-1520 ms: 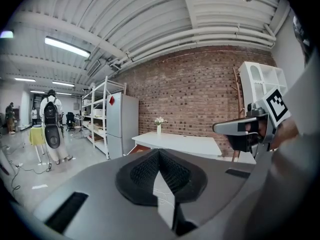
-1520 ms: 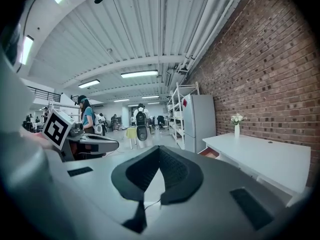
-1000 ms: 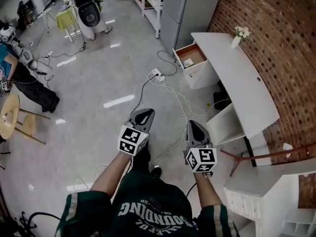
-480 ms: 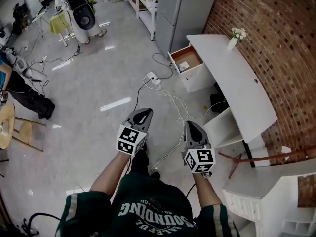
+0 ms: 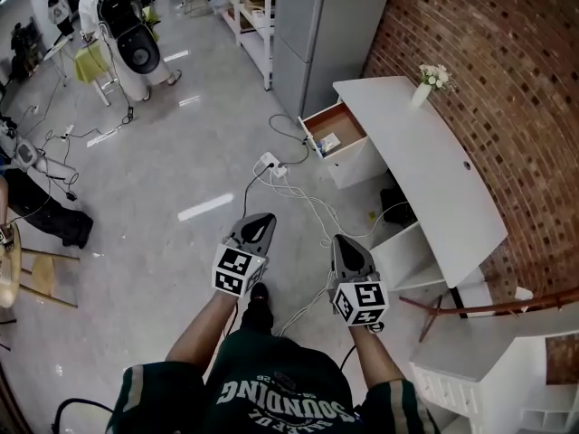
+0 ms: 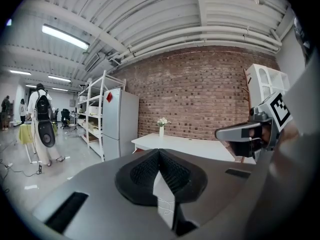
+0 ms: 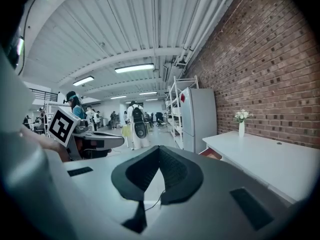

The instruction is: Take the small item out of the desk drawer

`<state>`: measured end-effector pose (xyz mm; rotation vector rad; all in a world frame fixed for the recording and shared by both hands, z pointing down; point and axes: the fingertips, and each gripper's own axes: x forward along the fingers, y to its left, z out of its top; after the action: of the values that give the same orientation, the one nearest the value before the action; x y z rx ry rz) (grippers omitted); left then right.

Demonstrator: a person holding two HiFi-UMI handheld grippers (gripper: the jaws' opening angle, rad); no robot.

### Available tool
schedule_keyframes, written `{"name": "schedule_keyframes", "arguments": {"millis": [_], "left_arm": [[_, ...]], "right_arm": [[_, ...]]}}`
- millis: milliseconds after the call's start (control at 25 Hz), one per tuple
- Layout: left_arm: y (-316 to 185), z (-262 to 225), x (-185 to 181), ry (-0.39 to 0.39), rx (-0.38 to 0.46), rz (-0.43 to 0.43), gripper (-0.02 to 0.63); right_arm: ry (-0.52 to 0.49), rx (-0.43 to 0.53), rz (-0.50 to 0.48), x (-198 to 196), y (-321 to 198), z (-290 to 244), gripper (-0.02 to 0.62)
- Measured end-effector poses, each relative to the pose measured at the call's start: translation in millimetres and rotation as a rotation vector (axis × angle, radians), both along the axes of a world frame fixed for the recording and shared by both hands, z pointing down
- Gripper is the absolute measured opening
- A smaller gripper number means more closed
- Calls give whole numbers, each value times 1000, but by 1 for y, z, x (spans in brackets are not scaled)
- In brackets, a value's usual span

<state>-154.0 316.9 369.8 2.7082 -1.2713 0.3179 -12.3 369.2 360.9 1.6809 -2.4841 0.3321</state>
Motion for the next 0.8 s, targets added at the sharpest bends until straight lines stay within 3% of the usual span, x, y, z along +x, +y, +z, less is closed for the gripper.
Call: {"name": "schedule_keyframes", "arguments": {"millis": [440, 800], "left_arm": [[-108, -11, -22, -7, 10, 33, 15], [-165, -9, -51, -14, 10, 45, 15]], "right_arm": [[-5, 11, 28, -26, -105, -11, 23], [-5, 13, 42, -53, -161, -8, 23]]}}
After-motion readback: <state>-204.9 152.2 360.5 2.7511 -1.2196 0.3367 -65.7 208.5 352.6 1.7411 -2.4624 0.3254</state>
